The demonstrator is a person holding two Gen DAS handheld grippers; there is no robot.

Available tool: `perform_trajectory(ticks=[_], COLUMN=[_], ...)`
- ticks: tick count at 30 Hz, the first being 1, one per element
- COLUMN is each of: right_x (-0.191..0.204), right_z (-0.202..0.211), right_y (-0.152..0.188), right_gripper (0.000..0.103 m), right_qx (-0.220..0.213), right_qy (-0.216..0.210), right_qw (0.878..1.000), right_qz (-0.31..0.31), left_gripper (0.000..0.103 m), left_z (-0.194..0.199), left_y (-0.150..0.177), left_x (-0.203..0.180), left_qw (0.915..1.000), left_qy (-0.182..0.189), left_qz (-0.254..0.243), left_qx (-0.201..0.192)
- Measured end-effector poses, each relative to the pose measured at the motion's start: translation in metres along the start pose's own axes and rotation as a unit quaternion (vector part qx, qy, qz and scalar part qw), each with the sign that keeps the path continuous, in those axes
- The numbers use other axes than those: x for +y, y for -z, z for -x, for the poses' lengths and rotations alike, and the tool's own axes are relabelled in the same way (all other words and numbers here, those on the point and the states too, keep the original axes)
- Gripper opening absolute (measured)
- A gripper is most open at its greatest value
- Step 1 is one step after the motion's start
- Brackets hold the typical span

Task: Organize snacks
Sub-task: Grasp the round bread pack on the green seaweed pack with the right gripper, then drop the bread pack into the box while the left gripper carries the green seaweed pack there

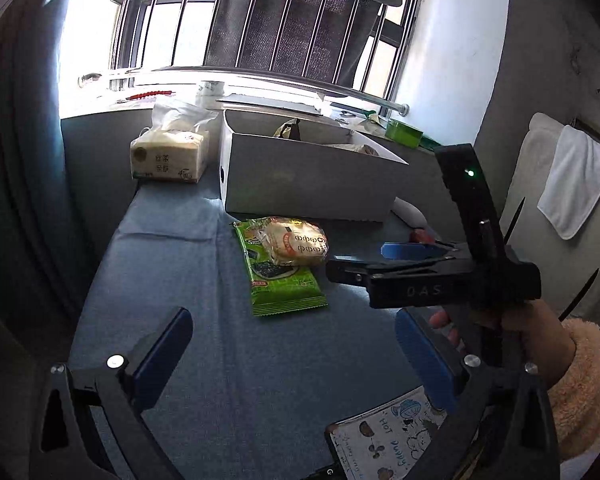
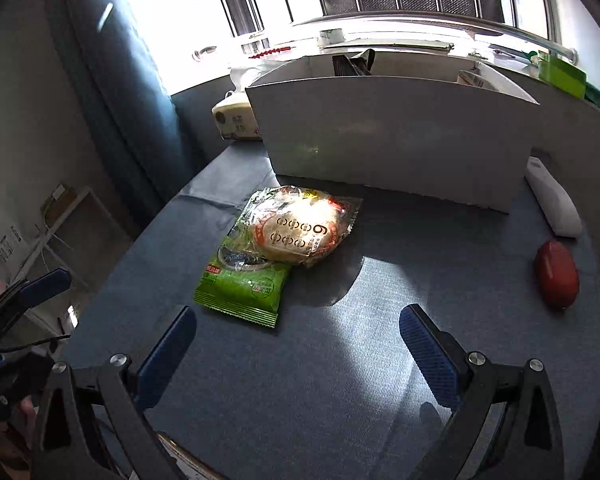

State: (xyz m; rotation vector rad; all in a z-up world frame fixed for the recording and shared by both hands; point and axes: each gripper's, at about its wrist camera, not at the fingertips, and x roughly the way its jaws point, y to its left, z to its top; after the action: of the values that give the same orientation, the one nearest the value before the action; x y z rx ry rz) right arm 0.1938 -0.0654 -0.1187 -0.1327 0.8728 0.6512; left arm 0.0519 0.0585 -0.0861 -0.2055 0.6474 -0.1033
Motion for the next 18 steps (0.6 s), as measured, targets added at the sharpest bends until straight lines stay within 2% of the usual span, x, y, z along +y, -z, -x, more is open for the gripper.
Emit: perform_trajectory(ticks=[7,13,15,16,18], right_x=[0.013,0.019,0.015,0.014,0.011], right_z=[-0.055,-0.092,-0.096,-0.093,-0.082], right_y=[-0.045,-0.059,-0.056,-0.054,-0.052], right_gripper=[0.103,0.103,0.094,0.082,0.077], right_qx=[0.04,0.086,0.091,0.084,0.065], right_qy=[0.028,0.065,0.048,0.043,0.044], right_qw=[0.999,0.994,0.995,0.996,0.997], right_qz=[0.002,0.004,-0.005,-0.005,-0.003], left_gripper=[0.103,0.103,0.103,0.103,0.103], left_z=[-0.005,-0.01,-0.012,-0.014,-0.019], left_y=[0.001,0.0,0.0,0.0,0.0], left_x=[-0.003,0.002,0.004,0.004,0.005], left_qw=[0.9999,0.9998,0.9998,0.9997,0.9996], left_qy=[-0.007,-0.001,-0.001,-0.004,-0.005], left_qz=[-0.007,0.004,0.006,0.005,0.003], left_qx=[0.008,0.018,0.02,0.022,0.028])
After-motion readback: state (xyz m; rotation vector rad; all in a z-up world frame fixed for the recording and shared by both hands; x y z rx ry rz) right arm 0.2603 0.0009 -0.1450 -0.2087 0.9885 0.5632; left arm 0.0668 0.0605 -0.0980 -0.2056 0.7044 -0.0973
